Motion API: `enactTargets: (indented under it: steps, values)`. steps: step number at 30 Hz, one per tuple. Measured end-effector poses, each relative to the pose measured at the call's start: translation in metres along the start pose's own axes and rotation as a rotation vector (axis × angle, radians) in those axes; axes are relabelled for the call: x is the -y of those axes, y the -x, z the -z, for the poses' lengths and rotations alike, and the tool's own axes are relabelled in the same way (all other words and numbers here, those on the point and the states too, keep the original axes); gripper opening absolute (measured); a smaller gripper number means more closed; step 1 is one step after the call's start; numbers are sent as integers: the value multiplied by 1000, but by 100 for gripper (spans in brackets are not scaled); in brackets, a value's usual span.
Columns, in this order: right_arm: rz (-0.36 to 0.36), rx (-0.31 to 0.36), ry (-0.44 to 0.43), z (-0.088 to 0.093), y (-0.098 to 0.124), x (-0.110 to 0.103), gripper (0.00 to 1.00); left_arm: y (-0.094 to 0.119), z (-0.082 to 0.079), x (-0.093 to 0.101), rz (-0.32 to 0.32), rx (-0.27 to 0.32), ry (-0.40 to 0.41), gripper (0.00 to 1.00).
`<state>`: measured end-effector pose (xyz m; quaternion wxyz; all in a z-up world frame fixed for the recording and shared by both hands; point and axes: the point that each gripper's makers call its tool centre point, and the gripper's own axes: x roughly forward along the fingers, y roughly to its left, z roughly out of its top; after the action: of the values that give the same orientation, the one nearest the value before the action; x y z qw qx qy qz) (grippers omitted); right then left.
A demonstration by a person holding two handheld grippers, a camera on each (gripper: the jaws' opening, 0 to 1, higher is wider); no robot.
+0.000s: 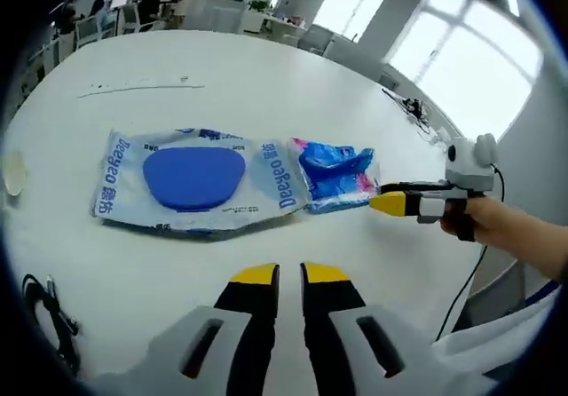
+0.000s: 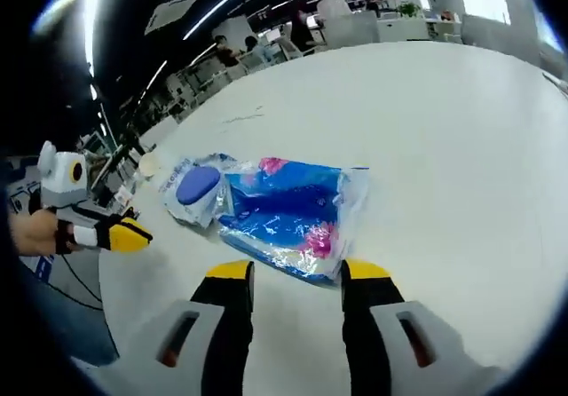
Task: Arrange the tabletop items into an orderly group along one side of the table until the central work area is clear of visible clutter.
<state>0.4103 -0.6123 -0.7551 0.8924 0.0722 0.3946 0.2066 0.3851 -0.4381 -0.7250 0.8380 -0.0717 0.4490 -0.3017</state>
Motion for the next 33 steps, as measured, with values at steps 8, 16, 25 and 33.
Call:
enactTargets:
  steps: [8, 16, 25, 33]
  values:
    - [63, 9, 66, -7, 5, 2, 54, 22, -17, -22, -69, 119, -111, 15]
    - [80, 36, 55, -6, 17, 1, 60, 47, -43, -43, -135, 311, -112, 34]
    - [89, 68, 10, 0, 30, -10, 62, 66, -47, -65, -194, 357, -53, 94]
    - [88, 79, -15, 4, 38, -19, 62, 74, -32, -75, -201, 329, -63, 94]
